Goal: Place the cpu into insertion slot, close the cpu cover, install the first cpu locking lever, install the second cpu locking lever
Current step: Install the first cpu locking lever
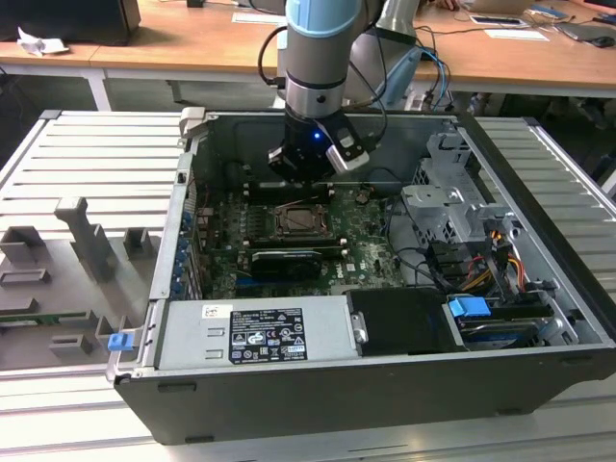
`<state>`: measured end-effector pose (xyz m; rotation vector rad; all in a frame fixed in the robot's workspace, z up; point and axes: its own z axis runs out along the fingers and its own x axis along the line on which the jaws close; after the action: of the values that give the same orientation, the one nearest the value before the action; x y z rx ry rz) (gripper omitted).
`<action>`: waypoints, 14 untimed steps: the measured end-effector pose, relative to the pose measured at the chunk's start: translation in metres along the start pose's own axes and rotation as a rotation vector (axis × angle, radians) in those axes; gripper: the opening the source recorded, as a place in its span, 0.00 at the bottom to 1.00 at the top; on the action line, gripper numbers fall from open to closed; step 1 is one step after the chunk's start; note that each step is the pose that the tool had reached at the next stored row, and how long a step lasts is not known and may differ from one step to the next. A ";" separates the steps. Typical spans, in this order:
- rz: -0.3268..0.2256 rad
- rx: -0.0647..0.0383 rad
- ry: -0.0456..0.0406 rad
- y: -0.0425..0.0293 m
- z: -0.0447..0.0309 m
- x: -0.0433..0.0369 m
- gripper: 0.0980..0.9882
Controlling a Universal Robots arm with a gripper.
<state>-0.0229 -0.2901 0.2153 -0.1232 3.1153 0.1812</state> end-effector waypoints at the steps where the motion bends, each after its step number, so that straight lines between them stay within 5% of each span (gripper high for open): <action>1: 0.000 0.000 0.0000 -0.0001 0.0007 -0.0003 0.01; 14: 0.000 0.008 0.0009 -0.0016 0.0115 -0.0041 0.01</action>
<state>-0.0185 -0.2901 0.2038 -0.1236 3.1165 0.1689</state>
